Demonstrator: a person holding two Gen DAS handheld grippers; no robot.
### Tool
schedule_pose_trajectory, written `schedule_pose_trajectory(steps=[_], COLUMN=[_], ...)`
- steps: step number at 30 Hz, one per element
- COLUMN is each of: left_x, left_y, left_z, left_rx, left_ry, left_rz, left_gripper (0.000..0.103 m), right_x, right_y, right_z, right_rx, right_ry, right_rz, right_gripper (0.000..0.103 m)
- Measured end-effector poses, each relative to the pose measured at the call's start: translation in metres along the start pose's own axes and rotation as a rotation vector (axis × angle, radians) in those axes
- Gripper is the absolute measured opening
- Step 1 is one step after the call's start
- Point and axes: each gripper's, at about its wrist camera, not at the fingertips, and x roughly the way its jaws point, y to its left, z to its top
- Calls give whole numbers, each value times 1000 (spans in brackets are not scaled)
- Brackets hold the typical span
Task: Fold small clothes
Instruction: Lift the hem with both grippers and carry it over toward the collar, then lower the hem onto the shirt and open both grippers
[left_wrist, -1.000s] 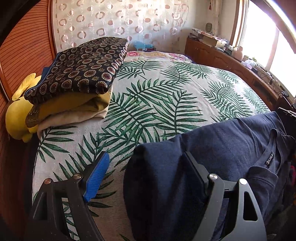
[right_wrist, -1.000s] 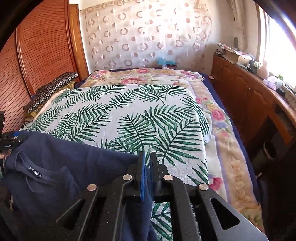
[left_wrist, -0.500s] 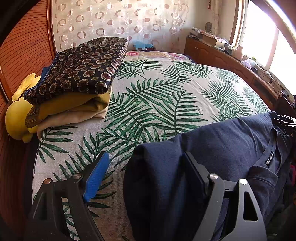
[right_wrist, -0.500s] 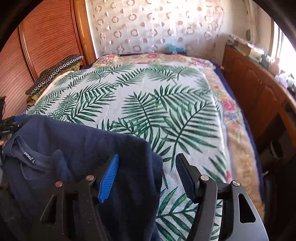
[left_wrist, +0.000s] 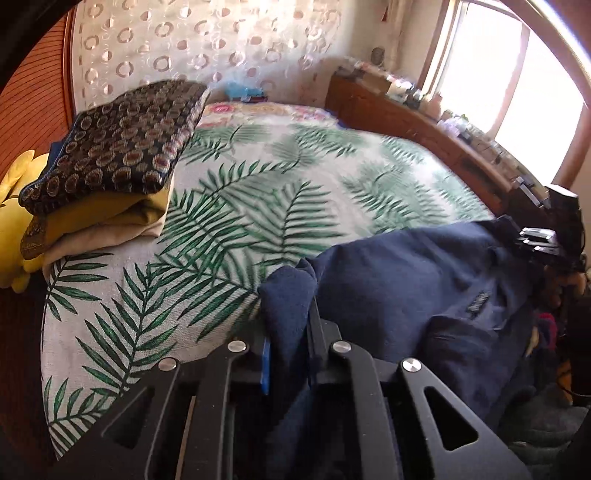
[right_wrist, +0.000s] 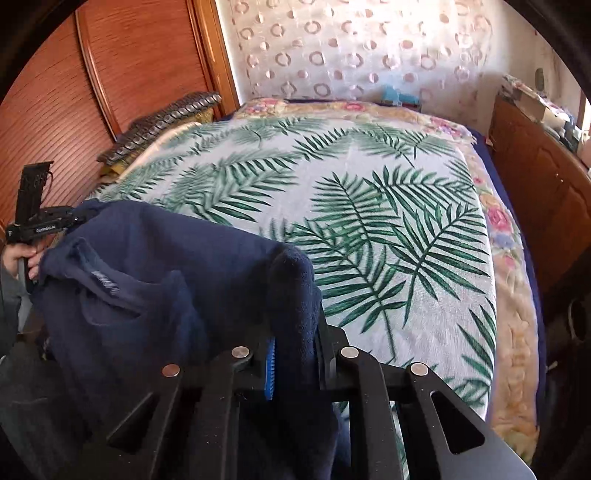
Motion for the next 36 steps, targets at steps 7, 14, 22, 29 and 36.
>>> schedule_pose_trajectory(steps=[7,14,22,29,36], left_x=[-90,-176,-261,-314,-330], left_y=[-40,-76,-93,-97,-94], left_z=[25,74,106,122,144], left_rx=[60,159,180,188,210], left_ry=[-205,-402,-572,-679,-740], left_rz=[-77,-129,-154,-138,-59], left_gripper=[13,13,13,13,13], right_x=[-97,-193,-288,-341,-353], right_y=[29,57,79,88,97], right_z=[11,37,68,85,87], right_rx=[-54,-137,-210,-261,-318], right_ry=[-178,-334,-463,-561,-609], right_rz=[9,-70,-95,-114,-176], right_gripper=[15,14,14,14,14])
